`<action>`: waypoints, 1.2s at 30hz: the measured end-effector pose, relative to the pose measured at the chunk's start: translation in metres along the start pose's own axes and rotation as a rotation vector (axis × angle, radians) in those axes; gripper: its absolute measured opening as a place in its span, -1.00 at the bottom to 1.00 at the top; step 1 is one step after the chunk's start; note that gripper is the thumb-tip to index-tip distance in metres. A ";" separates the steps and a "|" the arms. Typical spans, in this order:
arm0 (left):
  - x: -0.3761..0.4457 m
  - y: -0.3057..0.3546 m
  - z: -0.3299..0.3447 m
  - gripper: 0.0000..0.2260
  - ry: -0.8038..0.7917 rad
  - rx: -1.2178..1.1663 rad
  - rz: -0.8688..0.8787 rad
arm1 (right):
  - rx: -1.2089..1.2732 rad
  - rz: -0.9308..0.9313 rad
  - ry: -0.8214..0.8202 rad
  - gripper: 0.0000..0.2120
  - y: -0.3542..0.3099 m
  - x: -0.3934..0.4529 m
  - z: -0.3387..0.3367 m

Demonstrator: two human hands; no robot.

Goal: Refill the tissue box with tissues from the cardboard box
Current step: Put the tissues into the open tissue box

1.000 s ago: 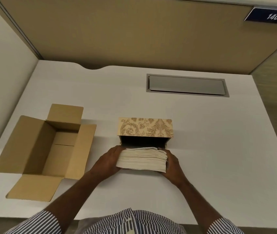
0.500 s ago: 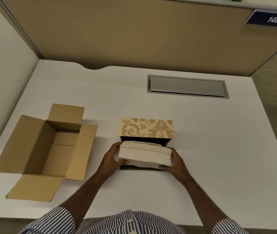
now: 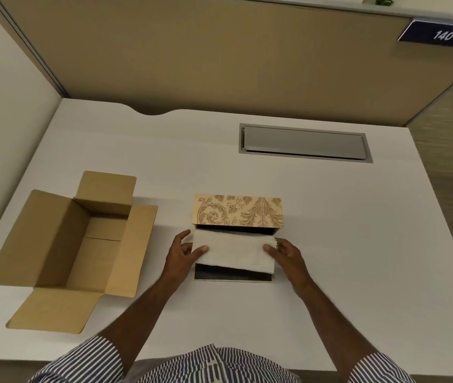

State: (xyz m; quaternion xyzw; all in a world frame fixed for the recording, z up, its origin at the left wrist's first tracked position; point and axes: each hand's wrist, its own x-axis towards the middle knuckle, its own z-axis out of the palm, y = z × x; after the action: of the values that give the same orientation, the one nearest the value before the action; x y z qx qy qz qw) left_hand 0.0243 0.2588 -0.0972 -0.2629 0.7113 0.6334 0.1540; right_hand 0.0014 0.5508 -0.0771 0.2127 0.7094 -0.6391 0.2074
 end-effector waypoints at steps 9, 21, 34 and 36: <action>0.006 0.006 0.009 -0.36 0.049 -0.002 -0.091 | 0.191 0.138 0.161 -0.42 -0.003 0.008 0.013; -0.001 0.012 0.018 -0.42 0.182 0.012 0.024 | 0.222 0.160 0.228 -0.45 -0.010 0.015 0.018; 0.013 0.014 0.020 -0.33 0.153 -0.002 -0.133 | 0.145 0.207 0.265 -0.42 -0.012 0.017 0.024; 0.012 0.015 0.020 -0.34 0.154 -0.011 -0.141 | 0.119 0.196 0.271 -0.42 -0.011 0.016 0.023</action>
State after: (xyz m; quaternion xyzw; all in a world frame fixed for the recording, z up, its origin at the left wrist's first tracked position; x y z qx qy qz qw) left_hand 0.0035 0.2769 -0.0950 -0.3611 0.6975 0.6025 0.1415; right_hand -0.0172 0.5270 -0.0792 0.3768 0.6677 -0.6223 0.1581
